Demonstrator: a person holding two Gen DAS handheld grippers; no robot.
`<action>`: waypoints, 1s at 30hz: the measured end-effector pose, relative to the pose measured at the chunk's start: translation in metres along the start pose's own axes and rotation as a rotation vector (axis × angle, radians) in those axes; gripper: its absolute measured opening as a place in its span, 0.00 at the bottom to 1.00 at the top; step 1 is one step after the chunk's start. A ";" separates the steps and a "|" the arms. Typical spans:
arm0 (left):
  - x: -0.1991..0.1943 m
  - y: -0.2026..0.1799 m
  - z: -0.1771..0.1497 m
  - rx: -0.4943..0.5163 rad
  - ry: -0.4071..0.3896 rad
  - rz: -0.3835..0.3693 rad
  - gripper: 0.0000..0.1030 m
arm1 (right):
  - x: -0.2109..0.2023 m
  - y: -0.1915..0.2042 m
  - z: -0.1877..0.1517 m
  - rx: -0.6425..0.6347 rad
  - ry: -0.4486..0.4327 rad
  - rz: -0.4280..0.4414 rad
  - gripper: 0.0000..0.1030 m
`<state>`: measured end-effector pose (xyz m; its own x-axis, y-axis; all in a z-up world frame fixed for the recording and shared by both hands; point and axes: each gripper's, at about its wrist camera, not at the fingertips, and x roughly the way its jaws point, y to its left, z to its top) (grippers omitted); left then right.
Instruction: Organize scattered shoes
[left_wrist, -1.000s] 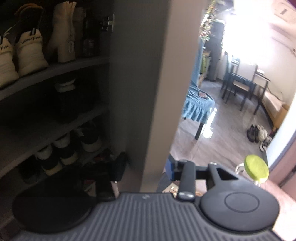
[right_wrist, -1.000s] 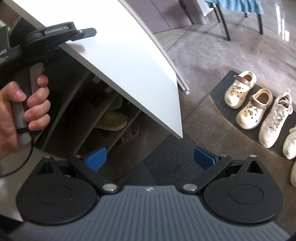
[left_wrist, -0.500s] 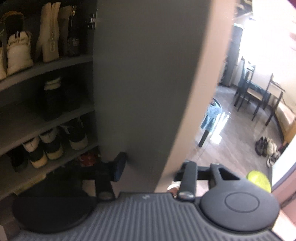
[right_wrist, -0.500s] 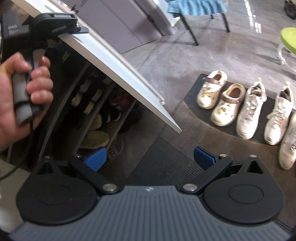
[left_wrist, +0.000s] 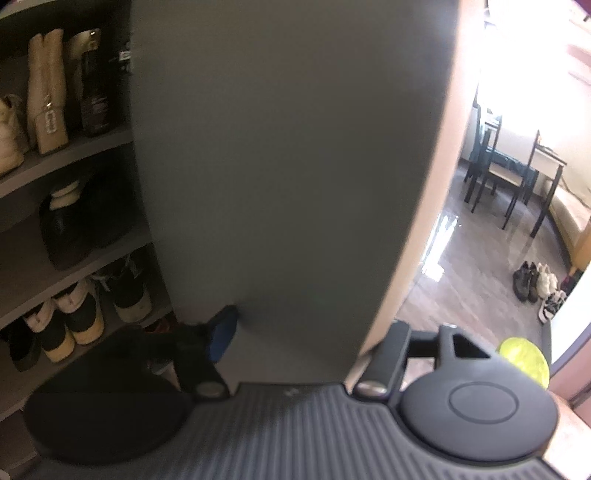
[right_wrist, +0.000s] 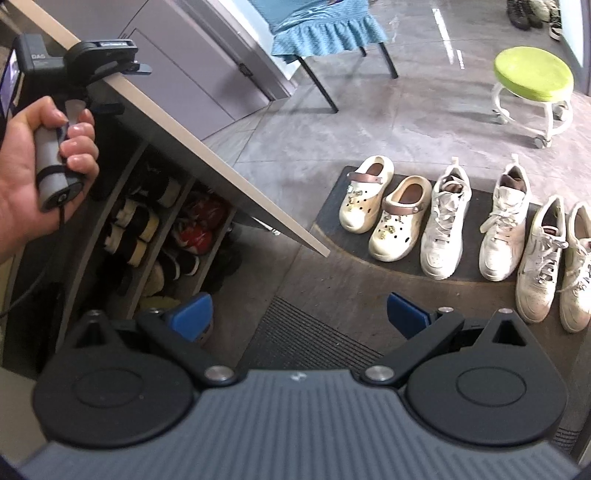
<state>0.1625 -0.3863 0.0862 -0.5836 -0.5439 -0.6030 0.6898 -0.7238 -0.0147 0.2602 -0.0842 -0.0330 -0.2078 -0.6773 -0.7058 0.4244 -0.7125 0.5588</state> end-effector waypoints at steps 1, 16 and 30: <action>0.003 -0.004 0.001 0.002 0.002 0.003 0.67 | -0.001 -0.001 0.001 0.004 -0.008 -0.005 1.00; 0.031 -0.052 0.015 -0.018 0.002 0.072 0.79 | -0.025 -0.023 0.002 0.076 -0.099 -0.054 1.00; 0.033 -0.073 0.014 0.038 -0.048 0.074 0.85 | -0.044 -0.040 -0.010 0.105 -0.117 -0.096 1.00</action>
<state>0.0869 -0.3573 0.0792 -0.5519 -0.6158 -0.5623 0.7156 -0.6959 0.0598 0.2614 -0.0238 -0.0285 -0.3469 -0.6178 -0.7057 0.3049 -0.7858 0.5381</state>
